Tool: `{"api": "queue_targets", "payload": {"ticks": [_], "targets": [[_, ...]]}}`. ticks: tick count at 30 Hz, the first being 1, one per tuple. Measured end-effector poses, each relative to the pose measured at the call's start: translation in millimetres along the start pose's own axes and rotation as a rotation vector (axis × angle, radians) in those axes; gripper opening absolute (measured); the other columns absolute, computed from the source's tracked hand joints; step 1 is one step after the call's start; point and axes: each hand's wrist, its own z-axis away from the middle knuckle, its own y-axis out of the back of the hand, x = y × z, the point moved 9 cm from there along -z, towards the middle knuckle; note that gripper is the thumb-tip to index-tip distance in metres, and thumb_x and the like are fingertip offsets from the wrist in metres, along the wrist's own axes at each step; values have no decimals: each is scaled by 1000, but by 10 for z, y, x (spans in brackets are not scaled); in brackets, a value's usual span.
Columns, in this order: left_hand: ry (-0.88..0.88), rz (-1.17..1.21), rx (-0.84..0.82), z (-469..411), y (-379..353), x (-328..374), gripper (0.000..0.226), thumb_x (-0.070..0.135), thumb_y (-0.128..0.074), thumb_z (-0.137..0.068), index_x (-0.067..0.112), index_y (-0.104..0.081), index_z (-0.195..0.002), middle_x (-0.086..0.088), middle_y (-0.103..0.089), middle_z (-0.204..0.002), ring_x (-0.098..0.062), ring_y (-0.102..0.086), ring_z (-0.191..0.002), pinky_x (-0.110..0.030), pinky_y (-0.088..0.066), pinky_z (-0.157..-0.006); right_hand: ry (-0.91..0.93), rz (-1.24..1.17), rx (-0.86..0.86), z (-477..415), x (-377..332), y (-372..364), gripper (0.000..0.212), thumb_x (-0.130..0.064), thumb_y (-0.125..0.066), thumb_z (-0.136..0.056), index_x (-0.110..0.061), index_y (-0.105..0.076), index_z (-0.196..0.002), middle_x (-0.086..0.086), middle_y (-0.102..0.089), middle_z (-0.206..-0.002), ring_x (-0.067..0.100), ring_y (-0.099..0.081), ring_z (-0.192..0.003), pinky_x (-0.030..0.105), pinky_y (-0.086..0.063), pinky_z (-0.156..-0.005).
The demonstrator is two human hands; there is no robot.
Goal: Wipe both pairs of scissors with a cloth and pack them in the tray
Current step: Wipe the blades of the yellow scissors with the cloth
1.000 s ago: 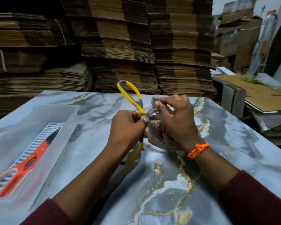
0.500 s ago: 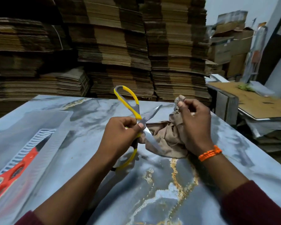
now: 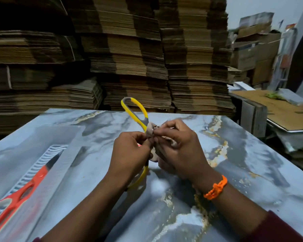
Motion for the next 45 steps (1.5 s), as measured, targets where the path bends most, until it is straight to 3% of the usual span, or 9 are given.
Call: {"api": "queue_targets", "payload": {"ticks": [8,11,14,19,25,34,39,42,45], "targets": [[-89,-173,-45,-2,-38,67,25,13,-69,-92,8,-74,-68,-7,-68,-52,-20,-67,-48,-37,-59,-55,-262,127,241,-106,407,347,14,-7,-76,-88,-13,-81,-101,1,-65,-95,11,-66,-88,5,-46,-75],[20,-31,-149,52,-161,40,25,10,-69,-94,9,-75,-69,-13,-71,-57,-21,-66,-49,-28,-51,-49,-402,246,317,-103,819,704,13,-6,-74,-89,-12,-80,-100,6,-66,-98,19,-67,-91,5,-40,-72],[198,210,-232,84,-269,-41,21,4,-67,-95,-3,-73,-77,-20,-68,-66,-25,-66,-56,-27,-49,-48,-397,204,290,-10,824,747,12,-11,-72,-93,-16,-78,-102,4,-67,-102,1,-63,-87,2,-43,-73],[497,458,-198,85,-157,-231,15,1,-61,-96,1,-68,-84,-12,-66,-65,-20,-64,-51,-22,-53,-48,-156,45,240,-92,202,570,15,-13,-71,-95,-16,-76,-108,-1,-65,-108,4,-65,-96,14,-52,-79],[499,290,-241,28,26,-233,11,2,-58,-95,1,-68,-91,-8,-65,-58,-17,-59,-47,-20,-47,-45,228,198,-294,35,-137,-62,51,-8,-81,-85,-22,-68,-132,11,-48,-142,-4,-52,-95,4,-42,-82],[534,312,-326,119,-56,-180,14,-2,-56,-98,-3,-66,-87,-14,-64,-68,-17,-59,-45,-19,-45,-40,564,640,-174,117,-225,-137,53,-42,-83,-73,-11,-75,-116,7,-69,-108,32,-58,-91,42,-48,-68],[547,315,-328,83,-70,-172,14,0,-58,-99,-4,-66,-88,-17,-63,-72,-15,-59,-40,-18,-44,-38,599,600,-67,101,-283,-82,47,-47,-49,-102,-11,-77,-108,5,-73,-105,36,-62,-90,45,-46,-69],[573,330,-313,55,4,-230,7,1,-62,-97,-2,-67,-95,-16,-65,-74,-17,-59,-41,-18,-45,-38,509,618,2,10,21,75,21,-21,-61,-99,-12,-77,-110,6,-73,-104,34,-58,-92,43,-48,-71],[559,281,-298,11,157,-294,8,7,-67,-94,0,-71,-93,-12,-70,-72,-17,-62,-47,-20,-47,-41,147,640,85,-106,758,539,11,-8,-73,-92,-10,-79,-101,8,-72,-94,33,-52,-89,46,-51,-68]]}}
